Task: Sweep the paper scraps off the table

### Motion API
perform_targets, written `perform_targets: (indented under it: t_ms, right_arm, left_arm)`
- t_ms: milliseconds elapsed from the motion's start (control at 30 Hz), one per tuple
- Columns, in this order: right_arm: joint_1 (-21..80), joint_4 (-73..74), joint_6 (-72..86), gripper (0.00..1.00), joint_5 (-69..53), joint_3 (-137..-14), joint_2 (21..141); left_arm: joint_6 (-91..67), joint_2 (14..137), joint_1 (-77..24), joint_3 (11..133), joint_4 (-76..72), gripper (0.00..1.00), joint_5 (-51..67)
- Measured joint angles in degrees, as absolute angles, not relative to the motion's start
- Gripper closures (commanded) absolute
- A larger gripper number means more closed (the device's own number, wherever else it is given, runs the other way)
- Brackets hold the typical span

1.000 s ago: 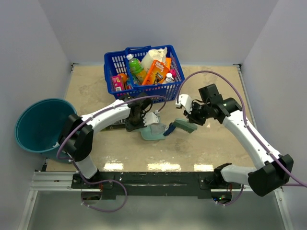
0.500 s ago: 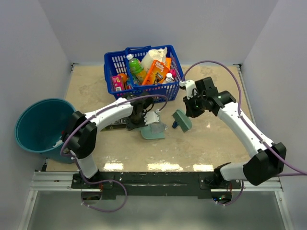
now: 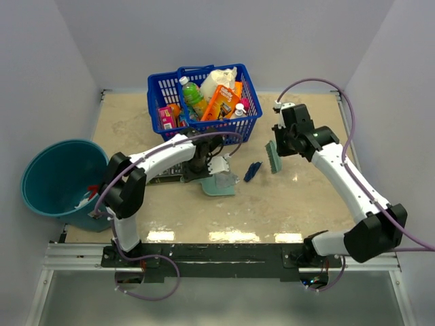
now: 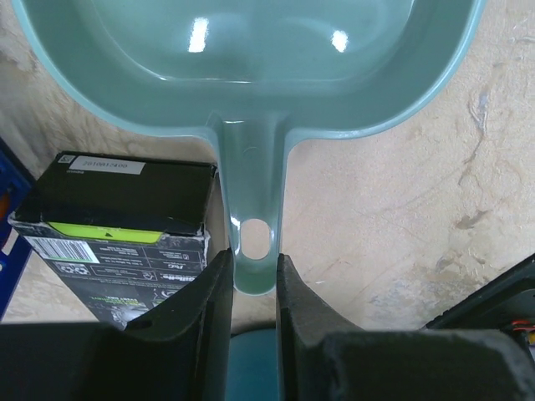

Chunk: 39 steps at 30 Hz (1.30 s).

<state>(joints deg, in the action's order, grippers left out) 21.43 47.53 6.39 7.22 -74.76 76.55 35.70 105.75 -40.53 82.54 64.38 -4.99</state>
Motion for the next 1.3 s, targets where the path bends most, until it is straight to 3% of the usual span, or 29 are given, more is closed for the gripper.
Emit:
perform_targets:
  t_ms: [233, 467, 700, 800, 1300]
  right_arm:
    - [21.08, 45.43, 11.64, 1.00, 7.73, -72.99, 82.81]
    - [21.10, 42.63, 14.41, 1.00, 0.62, -73.84, 86.39]
    - [21.39, 41.58, 15.33, 1.00, -4.12, -75.64, 88.25]
    - [21.41, 41.56, 15.44, 1.00, -5.39, -75.64, 88.25]
    - [21.52, 41.54, 15.42, 1.00, -8.67, -75.57, 88.23]
  left_arm:
    - [35.64, 108.53, -40.71, 86.85, 66.74, 1.00, -4.60]
    - [35.27, 109.95, -41.52, 87.33, 66.83, 0.99, -3.42]
    - [34.87, 109.65, -41.69, 84.29, 61.82, 0.78, -0.54]
    - [34.50, 109.27, -41.69, 82.37, 60.16, 0.62, 0.36]
    - [34.15, 103.81, -41.71, 76.20, 53.19, 0.59, 3.31]
